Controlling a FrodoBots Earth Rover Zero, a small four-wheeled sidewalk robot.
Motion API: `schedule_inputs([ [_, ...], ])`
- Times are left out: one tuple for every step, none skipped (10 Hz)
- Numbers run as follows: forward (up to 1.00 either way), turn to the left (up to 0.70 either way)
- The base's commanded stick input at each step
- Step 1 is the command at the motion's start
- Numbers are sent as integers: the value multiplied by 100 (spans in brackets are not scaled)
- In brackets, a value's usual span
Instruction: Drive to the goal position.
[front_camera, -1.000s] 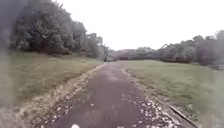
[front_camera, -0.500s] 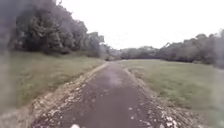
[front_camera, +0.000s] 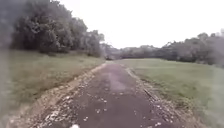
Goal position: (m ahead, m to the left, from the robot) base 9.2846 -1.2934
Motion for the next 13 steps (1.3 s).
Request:
schedule_inputs([
  [100,-2],
  [100,-2],
  [100,-3],
  [100,-3],
  [100,-14],
  [100,-32],
  [100,-37],
  [100,-16],
  [100,-5],
  [100,-3],
  [100,-3],
  [100,-3],
  [100,-3],
])
